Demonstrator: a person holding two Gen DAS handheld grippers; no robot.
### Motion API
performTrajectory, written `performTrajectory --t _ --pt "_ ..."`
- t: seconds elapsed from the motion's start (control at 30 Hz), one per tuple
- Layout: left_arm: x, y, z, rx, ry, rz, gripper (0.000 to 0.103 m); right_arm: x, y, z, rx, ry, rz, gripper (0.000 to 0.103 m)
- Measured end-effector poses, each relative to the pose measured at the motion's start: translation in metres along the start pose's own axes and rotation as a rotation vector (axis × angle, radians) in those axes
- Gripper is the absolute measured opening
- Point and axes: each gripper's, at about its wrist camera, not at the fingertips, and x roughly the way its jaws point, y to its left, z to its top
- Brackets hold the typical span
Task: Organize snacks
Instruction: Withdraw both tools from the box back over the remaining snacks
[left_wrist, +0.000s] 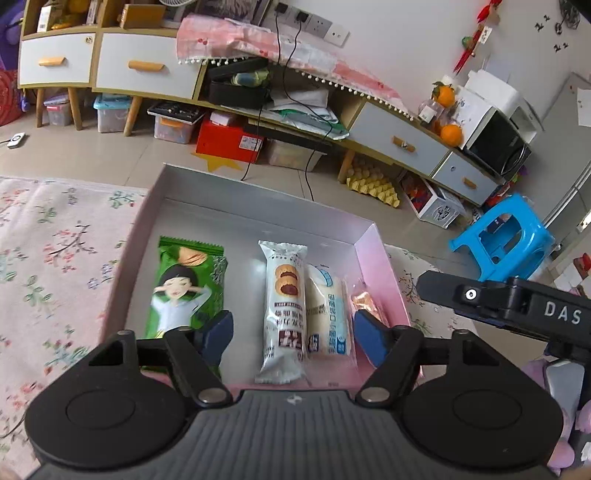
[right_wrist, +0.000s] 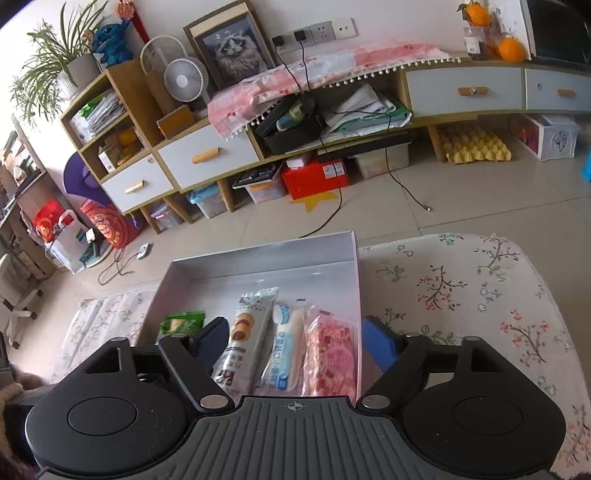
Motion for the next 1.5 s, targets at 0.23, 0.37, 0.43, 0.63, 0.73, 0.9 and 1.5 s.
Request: performTrajectory --t 0.23,0.37,0.43,0.63,0.73,0.9,1.5 --pt "-0.032 0.002 -0.013 -0.001 0.008 0.035 0.09 -0.033 0.02 -0.015 -0.012 0.024 0.002 0.088" --pt "-0.047 0.008 -0.023 -0.018 0.038 0.051 0.097 -0.048 0.032 -0.031 -0.013 0.054 0.016 0.089" --pt "-0.054 0.01 -0.029 -0.015 0.055 0.07 0.1 -0.053 0.036 -0.041 -0.012 0.073 0.02 0.089" --pt "-0.071 0.021 -0.049 -0.021 0.117 0.124 0.103 -0.06 0.044 -0.073 -0.034 0.127 0.007 0.089" --pt "-0.076 0.028 -0.059 -0.036 0.127 0.12 0.103 -0.06 0.044 -0.087 -0.038 0.148 0.002 0.089" --pt "-0.08 0.034 -0.079 0.011 0.051 0.169 0.103 -0.054 0.033 -0.112 -0.004 0.177 -0.02 0.089" --pt "-0.076 0.049 -0.119 0.147 0.138 0.227 0.102 -0.044 0.002 -0.144 -0.014 0.266 -0.155 0.089"
